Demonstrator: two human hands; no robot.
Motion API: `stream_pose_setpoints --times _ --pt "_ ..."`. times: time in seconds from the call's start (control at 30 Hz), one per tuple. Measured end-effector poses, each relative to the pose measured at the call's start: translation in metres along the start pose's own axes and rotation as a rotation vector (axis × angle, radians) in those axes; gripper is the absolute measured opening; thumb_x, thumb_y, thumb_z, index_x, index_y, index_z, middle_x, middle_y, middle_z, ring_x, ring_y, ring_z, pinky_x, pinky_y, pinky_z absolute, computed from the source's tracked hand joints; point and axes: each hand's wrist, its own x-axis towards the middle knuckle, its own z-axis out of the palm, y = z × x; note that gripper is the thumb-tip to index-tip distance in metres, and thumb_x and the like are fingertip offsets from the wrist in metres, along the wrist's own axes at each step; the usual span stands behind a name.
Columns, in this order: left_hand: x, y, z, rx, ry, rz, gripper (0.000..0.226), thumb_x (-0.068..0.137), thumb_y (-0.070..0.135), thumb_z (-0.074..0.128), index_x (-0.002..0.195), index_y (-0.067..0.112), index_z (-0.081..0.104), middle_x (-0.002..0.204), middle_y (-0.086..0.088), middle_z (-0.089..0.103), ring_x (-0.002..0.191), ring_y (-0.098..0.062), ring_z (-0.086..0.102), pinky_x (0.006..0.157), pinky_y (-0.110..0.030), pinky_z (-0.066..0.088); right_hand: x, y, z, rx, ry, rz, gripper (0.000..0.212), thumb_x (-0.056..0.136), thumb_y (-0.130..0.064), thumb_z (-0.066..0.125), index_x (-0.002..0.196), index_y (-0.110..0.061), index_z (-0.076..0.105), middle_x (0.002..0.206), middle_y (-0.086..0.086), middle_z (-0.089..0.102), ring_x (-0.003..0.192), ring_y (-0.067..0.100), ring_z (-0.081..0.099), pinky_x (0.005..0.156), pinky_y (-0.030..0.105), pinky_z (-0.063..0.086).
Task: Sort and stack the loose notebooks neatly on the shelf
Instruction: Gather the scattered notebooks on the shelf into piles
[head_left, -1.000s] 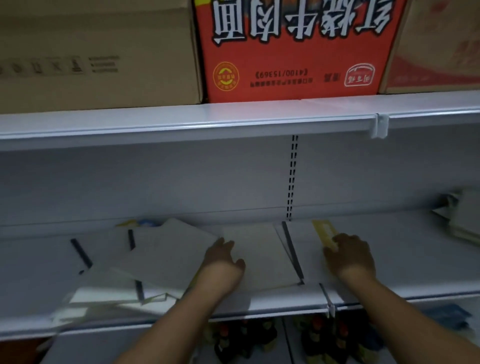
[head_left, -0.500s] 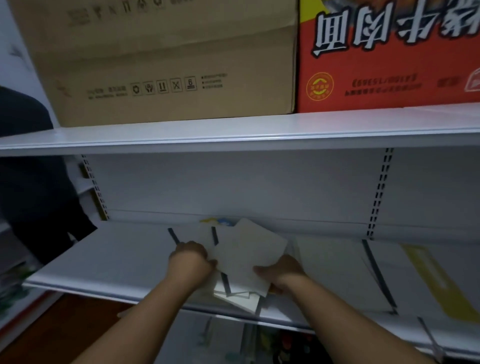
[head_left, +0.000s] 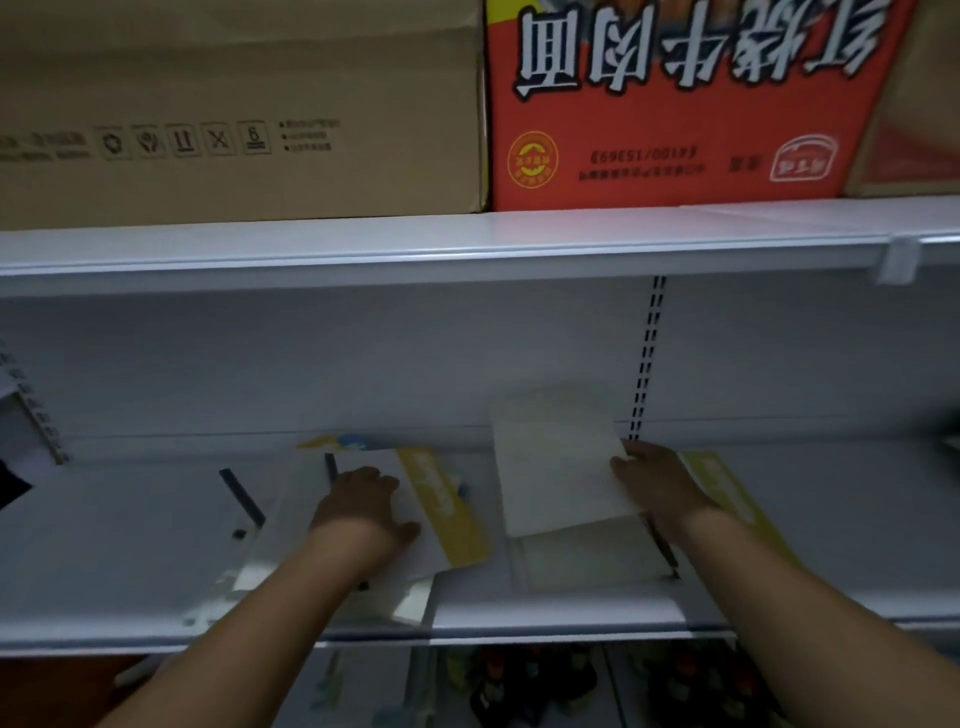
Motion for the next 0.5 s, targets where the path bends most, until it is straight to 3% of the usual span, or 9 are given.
stream_pose_setpoints --times 0.07,0.13,0.2,0.23,0.3,0.37,0.5 --pt "-0.002 0.013 0.005 -0.022 -0.041 0.071 0.073 0.081 0.051 0.059 0.142 0.020 0.033 0.150 -0.005 0.032 0.139 -0.022 0.026 0.113 -0.029 0.026 0.006 0.018 -0.012 -0.174 -0.033 0.084 0.028 0.090 -0.010 0.050 0.114 0.000 0.062 0.108 0.012 0.064 0.094 0.029 0.061 0.087 0.035 0.048" --pt "-0.002 0.020 0.010 -0.017 -0.086 0.086 0.077 0.077 0.055 0.060 0.142 0.021 0.034 0.148 -0.004 0.035 0.138 -0.022 0.029 0.113 -0.028 0.027 0.002 0.031 -0.012 -0.589 -0.106 0.105 0.038 0.091 -0.024 0.050 0.121 -0.001 0.056 0.124 0.017 0.058 0.109 0.030 0.057 0.089 0.031 0.046" --pt "-0.002 0.018 0.013 -0.018 -0.105 0.048 0.076 0.078 0.057 0.058 0.142 0.021 0.035 0.149 -0.004 0.036 0.138 -0.021 0.031 0.113 -0.029 0.027 -0.007 0.035 -0.008 -0.999 -0.092 0.034 0.044 0.091 -0.034 0.048 0.126 -0.008 0.051 0.132 0.014 0.050 0.118 0.028 0.050 0.093 0.031 0.044" --pt "-0.003 0.016 0.013 -0.052 -0.087 0.027 0.073 0.081 0.055 0.056 0.141 0.020 0.035 0.149 -0.004 0.035 0.138 -0.022 0.031 0.114 -0.028 0.025 -0.010 0.034 -0.003 -1.081 -0.061 -0.016 0.044 0.091 -0.034 0.048 0.129 -0.011 0.048 0.134 0.013 0.045 0.122 0.028 0.045 0.096 0.032 0.043" --pt "-0.007 0.010 0.010 -0.146 -0.019 -0.009 0.063 0.087 0.048 0.053 0.140 0.018 0.038 0.150 -0.006 0.033 0.139 -0.022 0.028 0.114 -0.027 0.022 -0.015 0.025 0.014 -0.994 -0.042 -0.113 0.045 0.090 -0.031 0.050 0.132 -0.015 0.046 0.138 0.012 0.042 0.127 0.026 0.040 0.101 0.031 0.039" --pt "-0.012 0.005 0.006 -0.280 0.060 -0.053 0.057 0.089 0.040 0.054 0.139 0.016 0.040 0.151 -0.008 0.033 0.139 -0.023 0.028 0.113 -0.027 0.021 -0.021 0.007 0.041 -0.770 -0.135 -0.169 0.041 0.090 -0.031 0.051 0.129 -0.018 0.051 0.136 0.007 0.050 0.124 0.022 0.047 0.099 0.025 0.038" --pt "-0.021 -0.010 -0.001 -0.651 0.147 -0.206 0.065 0.082 0.031 0.059 0.140 0.011 0.037 0.142 -0.015 0.044 0.127 -0.031 0.044 0.106 -0.036 0.038 -0.040 -0.022 0.103 -0.549 -0.405 -0.096 0.047 0.090 -0.034 0.051 0.132 -0.012 0.047 0.135 0.009 0.052 0.120 0.022 0.051 0.095 0.026 0.042"
